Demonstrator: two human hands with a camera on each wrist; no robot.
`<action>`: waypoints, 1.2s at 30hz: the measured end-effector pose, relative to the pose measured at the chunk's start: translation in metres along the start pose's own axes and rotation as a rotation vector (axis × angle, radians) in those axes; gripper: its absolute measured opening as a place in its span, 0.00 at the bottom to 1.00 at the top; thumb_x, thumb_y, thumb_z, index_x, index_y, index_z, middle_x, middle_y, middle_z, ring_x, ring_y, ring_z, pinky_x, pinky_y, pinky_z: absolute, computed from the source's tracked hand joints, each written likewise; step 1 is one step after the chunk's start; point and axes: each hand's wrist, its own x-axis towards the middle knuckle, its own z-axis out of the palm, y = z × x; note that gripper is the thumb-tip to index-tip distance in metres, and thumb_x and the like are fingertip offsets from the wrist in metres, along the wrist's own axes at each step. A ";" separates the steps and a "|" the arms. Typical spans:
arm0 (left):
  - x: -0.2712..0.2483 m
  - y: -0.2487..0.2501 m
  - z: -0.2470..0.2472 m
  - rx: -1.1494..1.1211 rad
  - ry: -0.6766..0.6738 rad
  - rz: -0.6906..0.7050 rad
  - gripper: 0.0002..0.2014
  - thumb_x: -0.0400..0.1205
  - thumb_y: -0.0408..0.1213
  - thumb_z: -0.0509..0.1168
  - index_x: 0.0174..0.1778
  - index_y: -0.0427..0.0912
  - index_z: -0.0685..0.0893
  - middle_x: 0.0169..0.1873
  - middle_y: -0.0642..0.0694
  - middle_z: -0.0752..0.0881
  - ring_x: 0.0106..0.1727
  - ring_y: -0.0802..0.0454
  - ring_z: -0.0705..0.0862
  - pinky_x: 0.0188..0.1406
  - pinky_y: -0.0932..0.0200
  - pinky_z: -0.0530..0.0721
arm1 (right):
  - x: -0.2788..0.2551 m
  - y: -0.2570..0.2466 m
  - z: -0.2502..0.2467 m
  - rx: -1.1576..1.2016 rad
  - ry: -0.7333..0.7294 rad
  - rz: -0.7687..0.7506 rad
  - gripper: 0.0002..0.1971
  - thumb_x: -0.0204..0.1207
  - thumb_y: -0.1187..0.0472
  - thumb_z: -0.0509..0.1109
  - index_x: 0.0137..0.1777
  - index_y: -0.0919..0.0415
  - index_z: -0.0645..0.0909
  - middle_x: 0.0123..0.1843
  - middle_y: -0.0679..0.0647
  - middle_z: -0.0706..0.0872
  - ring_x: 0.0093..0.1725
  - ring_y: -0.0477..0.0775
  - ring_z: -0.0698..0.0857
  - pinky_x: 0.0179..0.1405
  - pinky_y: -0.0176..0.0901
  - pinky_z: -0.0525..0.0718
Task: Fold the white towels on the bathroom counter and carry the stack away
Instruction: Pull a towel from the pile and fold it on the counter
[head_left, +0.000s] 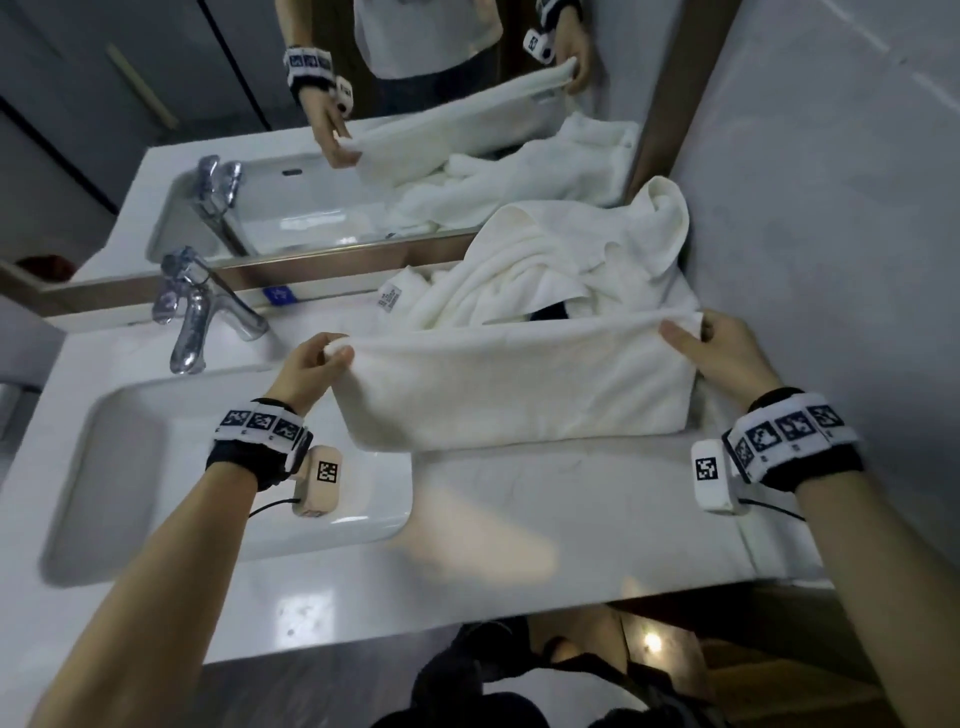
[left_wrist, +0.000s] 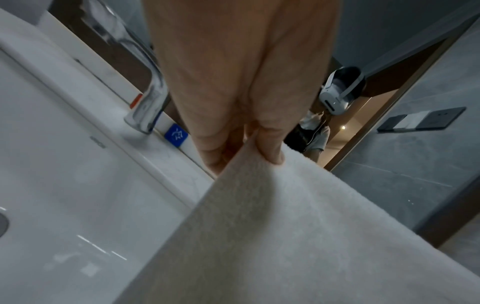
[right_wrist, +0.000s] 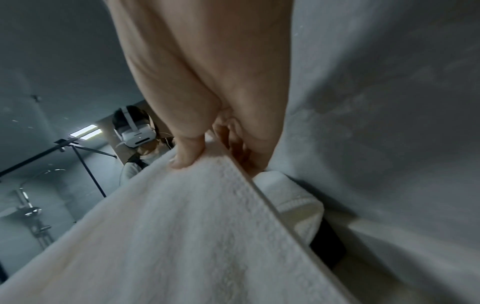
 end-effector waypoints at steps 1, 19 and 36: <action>-0.011 0.001 -0.002 -0.013 -0.009 0.006 0.08 0.85 0.29 0.58 0.59 0.37 0.77 0.42 0.44 0.82 0.43 0.53 0.80 0.44 0.65 0.78 | -0.007 0.001 -0.001 -0.002 0.000 -0.012 0.07 0.76 0.48 0.70 0.46 0.50 0.81 0.40 0.41 0.85 0.39 0.40 0.82 0.32 0.32 0.79; -0.122 -0.006 -0.016 0.370 0.079 0.156 0.10 0.72 0.27 0.74 0.44 0.41 0.83 0.42 0.40 0.82 0.42 0.45 0.79 0.34 0.69 0.80 | -0.081 0.011 -0.025 -0.160 -0.098 -0.194 0.08 0.73 0.62 0.75 0.49 0.58 0.80 0.41 0.52 0.83 0.39 0.48 0.79 0.36 0.25 0.74; -0.201 -0.092 0.046 1.138 -0.169 0.513 0.22 0.49 0.20 0.75 0.33 0.41 0.77 0.32 0.48 0.81 0.41 0.44 0.78 0.48 0.53 0.71 | -0.147 0.083 0.008 -0.740 -0.088 -0.082 0.15 0.71 0.81 0.59 0.47 0.61 0.75 0.55 0.67 0.75 0.47 0.63 0.76 0.45 0.45 0.71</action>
